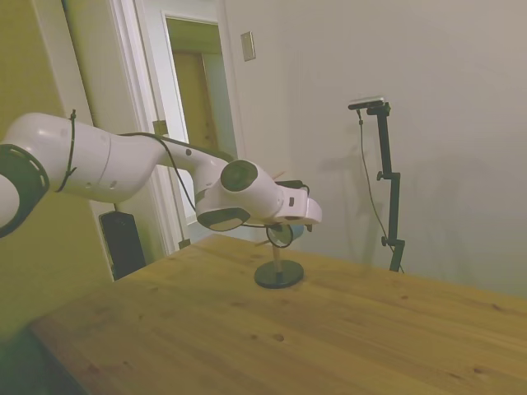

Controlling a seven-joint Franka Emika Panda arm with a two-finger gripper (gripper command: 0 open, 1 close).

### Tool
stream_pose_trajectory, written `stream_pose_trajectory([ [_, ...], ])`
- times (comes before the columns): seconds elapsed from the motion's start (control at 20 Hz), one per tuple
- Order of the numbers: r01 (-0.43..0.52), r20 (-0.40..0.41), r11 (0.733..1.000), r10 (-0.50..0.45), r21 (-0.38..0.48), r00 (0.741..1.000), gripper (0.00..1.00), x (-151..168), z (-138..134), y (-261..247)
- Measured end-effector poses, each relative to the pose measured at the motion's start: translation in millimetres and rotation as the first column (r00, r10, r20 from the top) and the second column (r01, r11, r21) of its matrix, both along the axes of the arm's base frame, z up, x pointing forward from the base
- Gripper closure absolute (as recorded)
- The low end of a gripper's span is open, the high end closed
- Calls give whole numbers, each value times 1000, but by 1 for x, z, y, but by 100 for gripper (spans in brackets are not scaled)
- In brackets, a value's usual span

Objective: Unload the mug

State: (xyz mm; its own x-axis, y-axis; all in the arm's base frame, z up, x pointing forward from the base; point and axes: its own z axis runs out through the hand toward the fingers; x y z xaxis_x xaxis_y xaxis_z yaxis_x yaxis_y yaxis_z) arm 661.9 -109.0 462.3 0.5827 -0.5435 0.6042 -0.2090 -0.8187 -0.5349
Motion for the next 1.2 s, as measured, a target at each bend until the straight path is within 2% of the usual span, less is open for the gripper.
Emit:
stream_pose_trajectory([
  [0.2, -39, 13, 999, 39, -7, 999, 0, 15, -2, -2],
  [0.5, -95, -20, 995, 95, -5, 995, 0, 30, -14, -3],
  [0.55, -107, -27, 994, 107, -7, 994, 100, 30, -14, -4],
  [0.7, -139, -49, 990, 138, -11, 989, 100, 30, -15, -6],
  [1.2, -155, -62, 988, 154, -10, 986, 100, 30, -16, -7],
])
